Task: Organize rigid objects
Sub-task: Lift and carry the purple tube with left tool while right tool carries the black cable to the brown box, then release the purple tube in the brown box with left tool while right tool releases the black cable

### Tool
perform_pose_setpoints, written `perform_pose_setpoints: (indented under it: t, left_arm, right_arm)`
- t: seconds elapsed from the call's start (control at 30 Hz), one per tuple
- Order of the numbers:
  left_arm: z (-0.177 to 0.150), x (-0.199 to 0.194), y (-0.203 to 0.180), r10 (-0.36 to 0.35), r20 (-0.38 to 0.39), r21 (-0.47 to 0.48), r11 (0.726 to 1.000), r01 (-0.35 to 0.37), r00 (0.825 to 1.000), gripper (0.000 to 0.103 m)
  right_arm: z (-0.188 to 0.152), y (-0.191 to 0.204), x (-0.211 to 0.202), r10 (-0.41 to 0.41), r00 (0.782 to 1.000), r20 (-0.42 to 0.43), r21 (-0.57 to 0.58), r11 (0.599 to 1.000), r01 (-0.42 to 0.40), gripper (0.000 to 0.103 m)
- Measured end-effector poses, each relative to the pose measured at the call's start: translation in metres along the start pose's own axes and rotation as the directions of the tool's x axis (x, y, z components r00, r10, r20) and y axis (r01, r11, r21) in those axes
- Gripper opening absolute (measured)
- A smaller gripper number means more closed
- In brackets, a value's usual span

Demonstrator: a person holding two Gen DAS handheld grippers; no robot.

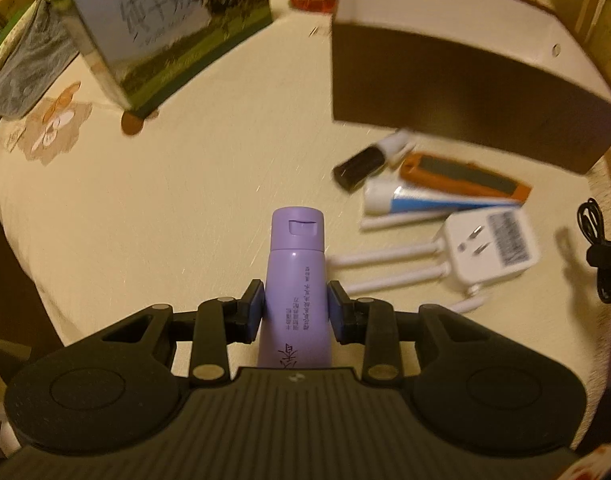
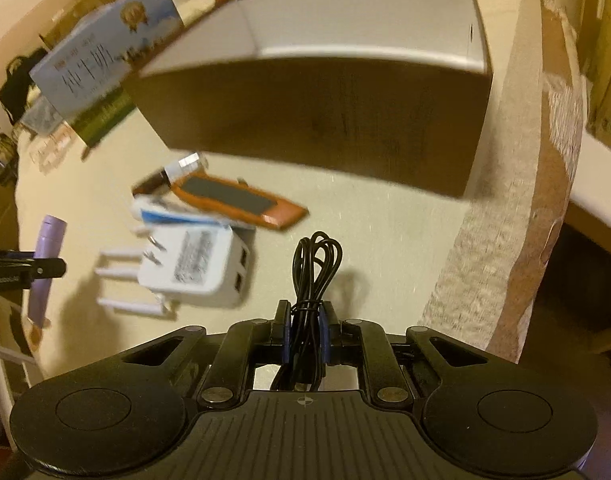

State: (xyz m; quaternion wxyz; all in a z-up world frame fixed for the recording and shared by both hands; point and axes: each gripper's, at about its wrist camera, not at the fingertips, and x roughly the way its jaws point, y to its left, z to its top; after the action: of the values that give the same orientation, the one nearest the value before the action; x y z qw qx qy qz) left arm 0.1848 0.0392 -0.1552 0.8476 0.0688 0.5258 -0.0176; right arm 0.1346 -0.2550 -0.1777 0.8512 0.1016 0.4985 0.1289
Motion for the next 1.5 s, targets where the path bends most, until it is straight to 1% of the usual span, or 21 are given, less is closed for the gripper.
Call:
perform_pose_setpoints:
  t: [0.17, 0.4, 0.63, 0.77, 0.9, 1.0, 1.17, 1.37, 1.5]
  left_arm:
    - [0.023, -0.018, -0.012, -0.028, 0.058, 0.035, 0.999, 0.026, 0.998, 0.029]
    - [0.067, -0.036, -0.030, -0.065, 0.140, 0.105, 0.993, 0.050, 0.988, 0.029]
    - [0.123, -0.044, -0.052, -0.109, 0.218, 0.185, 0.980, 0.068, 0.970, 0.029]
    - [0.155, -0.038, -0.066, -0.121, 0.240, 0.213, 0.975, 0.069, 0.963, 0.029]
    - [0.183, -0.027, -0.076, -0.137, 0.244, 0.230, 0.970, 0.080, 0.960, 0.029]
    - [0.202, -0.015, -0.082, -0.144, 0.242, 0.261, 0.962, 0.078, 0.959, 0.029]
    - [0.230, 0.011, -0.088, -0.134, 0.224, 0.288, 0.955, 0.066, 0.965, 0.029]
    - [0.248, 0.046, -0.094, -0.111, 0.195, 0.315, 0.948, 0.045, 0.975, 0.029]
    - [0.254, 0.065, -0.102, -0.085, 0.185, 0.359, 0.933, 0.013, 0.979, 0.030]
  right_arm:
    - [0.022, 0.002, -0.023, 0.035, 0.997, 0.072, 0.011, 0.999, -0.036, 0.010]
    - [0.065, -0.006, -0.046, 0.063, 0.983, 0.173, 0.040, 0.997, -0.071, 0.010]
    - [0.115, -0.022, -0.046, 0.056, 0.971, 0.232, 0.088, 0.993, -0.078, 0.010]
    - [0.138, -0.029, -0.038, 0.035, 0.967, 0.253, 0.089, 0.994, -0.059, 0.010]
    - [0.159, -0.039, -0.030, 0.038, 0.966, 0.257, 0.111, 0.991, -0.069, 0.010]
    - [0.173, -0.044, -0.020, 0.042, 0.967, 0.251, 0.131, 0.988, -0.077, 0.010]
    - [0.195, -0.052, 0.003, 0.039, 0.972, 0.231, 0.162, 0.984, -0.078, 0.010]
    - [0.207, -0.060, 0.035, 0.006, 0.983, 0.186, 0.177, 0.984, -0.039, 0.010]
    - [0.214, -0.069, 0.054, -0.010, 0.986, 0.166, 0.213, 0.977, -0.026, 0.010]
